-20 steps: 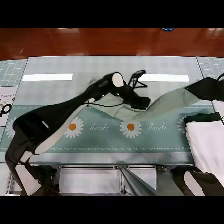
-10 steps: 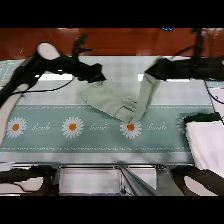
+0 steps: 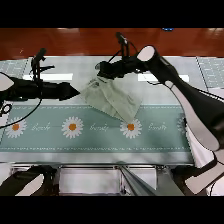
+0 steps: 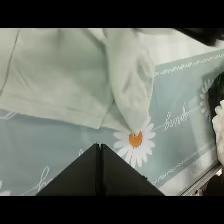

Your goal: Fold the shirts.

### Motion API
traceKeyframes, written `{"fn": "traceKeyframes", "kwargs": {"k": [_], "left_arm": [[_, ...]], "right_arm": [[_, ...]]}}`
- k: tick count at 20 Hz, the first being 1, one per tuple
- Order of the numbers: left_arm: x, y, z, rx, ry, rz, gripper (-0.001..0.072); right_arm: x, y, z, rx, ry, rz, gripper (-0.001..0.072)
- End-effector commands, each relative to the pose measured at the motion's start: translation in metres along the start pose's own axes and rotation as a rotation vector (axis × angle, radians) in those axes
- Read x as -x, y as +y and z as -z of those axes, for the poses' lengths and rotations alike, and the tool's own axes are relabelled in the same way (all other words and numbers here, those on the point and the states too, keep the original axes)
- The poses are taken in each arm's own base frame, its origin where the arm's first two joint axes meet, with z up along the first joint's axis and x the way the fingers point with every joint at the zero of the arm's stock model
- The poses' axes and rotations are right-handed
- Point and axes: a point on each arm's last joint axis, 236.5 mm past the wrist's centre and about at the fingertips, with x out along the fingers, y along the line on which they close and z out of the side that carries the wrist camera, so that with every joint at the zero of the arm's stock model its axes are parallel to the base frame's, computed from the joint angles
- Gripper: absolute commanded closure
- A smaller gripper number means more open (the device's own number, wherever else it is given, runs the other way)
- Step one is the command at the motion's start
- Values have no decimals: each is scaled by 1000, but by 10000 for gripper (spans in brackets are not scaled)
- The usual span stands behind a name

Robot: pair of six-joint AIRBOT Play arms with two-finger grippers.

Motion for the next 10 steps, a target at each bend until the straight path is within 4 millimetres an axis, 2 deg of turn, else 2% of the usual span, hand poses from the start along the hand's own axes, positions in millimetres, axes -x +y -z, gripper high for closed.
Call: {"fn": "traceKeyframes", "kwargs": {"k": [1, 3, 4, 5, 6, 7, 8, 9, 10], "left_arm": [[-2, 10, 17, 21, 10, -12, 691], [-7, 17, 23, 40, 14, -21, 691], [-10, 22, 25, 50, 12, -28, 691], [-13, 26, 26, 60, 8, -35, 691], [-15, 29, 28, 67, 10, -39, 691], [-16, 32, 27, 70, 7, -44, 691], [-13, 36, 23, 70, -5, -50, 691], [-6, 43, 15, 82, -31, -61, 691], [6, 51, 5, 105, -64, -73, 691]], "right_arm": [[-47, 0, 9, -37, 43, -39, 687], [-62, 6, 17, -65, 60, -73, 687], [-69, 9, 22, -77, 68, -85, 635], [-75, 11, 27, -79, 76, -89, 407], [-77, 13, 32, -67, 87, -90, 299], [-75, 16, 36, -66, 107, -97, 299], [-65, 15, 37, -70, 130, -103, 299], [-45, 14, 36, -72, 167, -112, 301], [-16, 9, 37, -62, 221, -110, 303]]}}
